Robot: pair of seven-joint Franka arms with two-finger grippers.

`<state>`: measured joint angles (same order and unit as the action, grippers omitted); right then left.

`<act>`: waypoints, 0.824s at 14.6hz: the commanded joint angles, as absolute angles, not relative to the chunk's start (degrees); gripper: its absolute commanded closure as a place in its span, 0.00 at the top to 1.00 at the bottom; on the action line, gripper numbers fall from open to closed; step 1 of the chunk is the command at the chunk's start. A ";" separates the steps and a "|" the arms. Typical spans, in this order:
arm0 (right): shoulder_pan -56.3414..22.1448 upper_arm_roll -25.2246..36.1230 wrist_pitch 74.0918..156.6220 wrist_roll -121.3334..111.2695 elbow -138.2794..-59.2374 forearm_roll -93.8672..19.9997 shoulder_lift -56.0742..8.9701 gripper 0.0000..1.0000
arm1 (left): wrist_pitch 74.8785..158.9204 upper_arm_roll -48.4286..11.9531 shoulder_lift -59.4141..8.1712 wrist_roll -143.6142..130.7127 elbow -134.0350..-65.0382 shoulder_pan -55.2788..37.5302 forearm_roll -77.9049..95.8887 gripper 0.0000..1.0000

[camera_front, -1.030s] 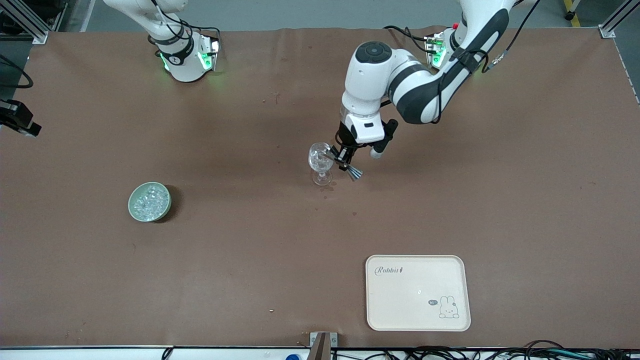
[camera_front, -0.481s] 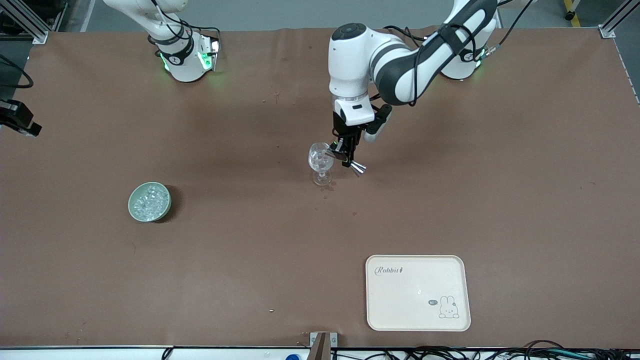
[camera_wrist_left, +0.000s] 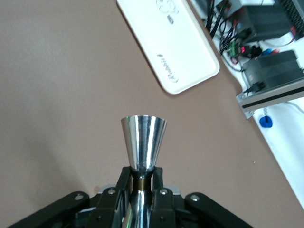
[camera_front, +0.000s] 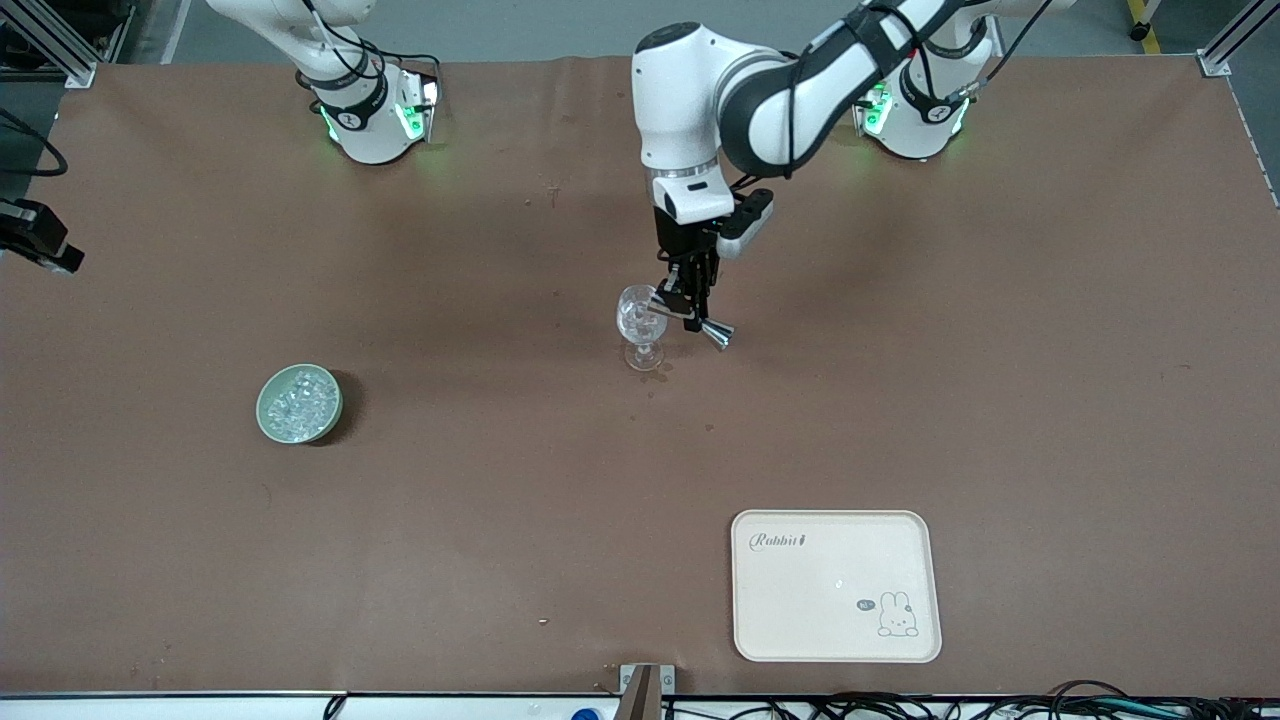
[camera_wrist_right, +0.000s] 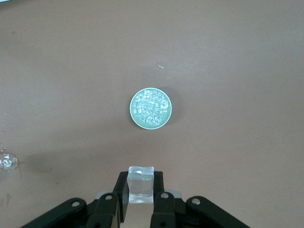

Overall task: Pour wine and add ice with both arms
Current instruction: 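Tilt the metal jigger over the wine glass with the left gripper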

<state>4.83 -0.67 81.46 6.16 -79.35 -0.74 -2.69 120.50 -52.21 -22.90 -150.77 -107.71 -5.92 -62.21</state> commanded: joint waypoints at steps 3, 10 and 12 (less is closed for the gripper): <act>4.75 -0.53 81.91 6.59 -80.86 -1.32 -1.49 0.01 | 110.66 -52.65 -28.03 -162.05 -106.96 -9.93 -73.46 0.03; 4.57 -0.53 81.91 6.68 -80.86 -1.32 -1.49 0.01 | 110.21 -53.70 -27.69 -162.33 -105.73 -9.06 -73.04 0.02; 4.40 -0.70 81.83 6.94 -80.86 -1.32 -1.49 0.01 | 110.21 -54.05 -27.60 -161.81 -104.25 -8.61 -70.51 0.00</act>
